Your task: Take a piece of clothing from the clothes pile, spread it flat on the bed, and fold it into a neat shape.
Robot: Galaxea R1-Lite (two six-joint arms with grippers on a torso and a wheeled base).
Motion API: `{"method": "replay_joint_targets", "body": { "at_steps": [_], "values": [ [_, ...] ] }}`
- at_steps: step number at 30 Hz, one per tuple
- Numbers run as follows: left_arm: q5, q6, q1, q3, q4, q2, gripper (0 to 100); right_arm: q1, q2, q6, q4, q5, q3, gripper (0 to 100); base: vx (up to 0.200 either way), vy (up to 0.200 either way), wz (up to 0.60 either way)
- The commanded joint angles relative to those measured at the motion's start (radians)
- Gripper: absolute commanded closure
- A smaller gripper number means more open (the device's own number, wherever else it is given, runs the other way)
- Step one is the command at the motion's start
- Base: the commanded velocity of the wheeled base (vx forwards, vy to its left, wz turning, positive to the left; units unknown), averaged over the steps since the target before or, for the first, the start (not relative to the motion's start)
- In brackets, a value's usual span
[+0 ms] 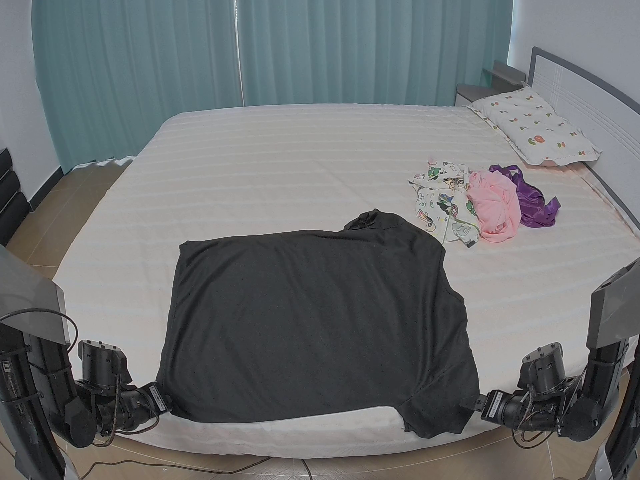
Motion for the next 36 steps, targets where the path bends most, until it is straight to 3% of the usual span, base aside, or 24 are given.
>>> {"method": "replay_joint_targets", "body": {
  "at_steps": [1, 5, 10, 17, 24, 25, 28, 36],
  "values": [
    [-0.009, -0.015, 0.007, 0.014, -0.006, -0.072, 100, -0.019, -0.055, 0.0, -0.041, 0.002, 0.018, 0, 0.0, 0.0, 0.0],
    [-0.012, -0.095, 0.001, -0.021, -0.009, -0.153, 100, -0.026, -0.078, 0.0, -0.101, 0.004, 0.018, 0, 0.0, 0.0, 0.0],
    [-0.006, -0.094, 0.001, -0.092, 0.008, -0.222, 100, -0.03, -0.036, -0.012, -0.214, 0.002, 0.013, 0, 0.0, 0.0, 0.0],
    [-0.011, -0.12, -0.029, -0.066, 0.012, -0.225, 100, -0.057, 0.117, -0.084, -0.38, 0.005, 0.004, 0, 0.0, 0.0, 0.0],
    [-0.009, -0.12, -0.028, -0.066, 0.006, -0.216, 100, -0.062, 0.166, -0.12, -0.381, 0.022, -0.093, 0, 0.0, 0.0, 0.0],
    [-0.009, -0.12, -0.028, -0.066, 0.006, -0.213, 100, -0.06, 0.166, -0.121, -0.381, 0.036, -0.097, 100, 0.0, 0.0, 0.0],
    [-0.009, -0.12, -0.025, -0.067, 0.005, -0.204, 100, -0.057, 0.171, -0.126, -0.381, 0.076, -0.108, 100, 0.0, 0.0, 0.0],
    [-0.007, -0.12, -0.023, -0.066, 0.005, -0.19, 100, -0.128, 0.157, -0.169, -0.38, 0.084, -0.217, 100, 0.0, 0.0, 0.0]
  ]
}}
